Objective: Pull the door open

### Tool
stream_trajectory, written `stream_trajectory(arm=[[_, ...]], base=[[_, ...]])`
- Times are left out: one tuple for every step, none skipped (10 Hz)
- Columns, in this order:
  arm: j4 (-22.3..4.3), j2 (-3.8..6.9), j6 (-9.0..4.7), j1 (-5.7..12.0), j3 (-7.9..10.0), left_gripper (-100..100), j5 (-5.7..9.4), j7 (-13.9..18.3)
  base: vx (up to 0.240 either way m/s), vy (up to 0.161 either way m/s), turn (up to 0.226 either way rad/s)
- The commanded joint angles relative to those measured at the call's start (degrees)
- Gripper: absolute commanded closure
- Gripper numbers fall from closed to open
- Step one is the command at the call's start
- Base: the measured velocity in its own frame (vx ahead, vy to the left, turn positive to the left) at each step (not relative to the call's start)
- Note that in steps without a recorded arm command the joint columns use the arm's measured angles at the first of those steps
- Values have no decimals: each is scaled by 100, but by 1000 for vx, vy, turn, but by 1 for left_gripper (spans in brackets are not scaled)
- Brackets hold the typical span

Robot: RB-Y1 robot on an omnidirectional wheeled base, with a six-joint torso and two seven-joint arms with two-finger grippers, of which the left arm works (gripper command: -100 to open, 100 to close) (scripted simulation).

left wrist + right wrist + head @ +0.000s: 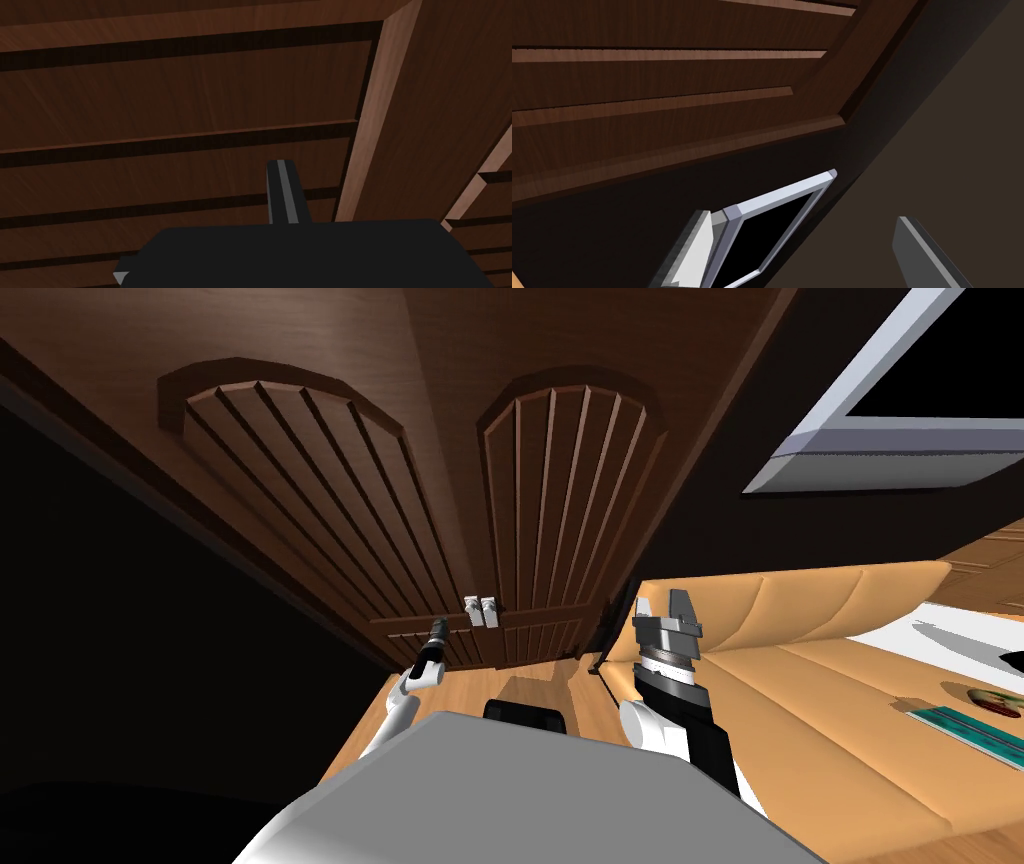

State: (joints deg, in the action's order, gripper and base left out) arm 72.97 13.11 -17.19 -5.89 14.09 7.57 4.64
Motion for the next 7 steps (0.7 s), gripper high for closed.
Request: stream_trajectory(arm=[[45, -13, -11, -45, -45, -100, 2, 20], [71, -23, -14, -65, -78, -100, 1, 31], [98, -36, -16, -80, -121, -100, -1, 43], [127, -51, -19, -87, -169, -100, -5, 55], [171, -79, -23, -82, -249, -100, -11, 71], [240, -129, -30, -18, -383, -100, -25, 89], [157, -95, -42, -23, -306, -100, -17, 76]], base=[[-199, -93, -12], [-194, -104, -7], [-189, -98, -16], [-187, -76, -23], [-201, -62, -71], [-139, -101, -179], [-48, -50, -36]])
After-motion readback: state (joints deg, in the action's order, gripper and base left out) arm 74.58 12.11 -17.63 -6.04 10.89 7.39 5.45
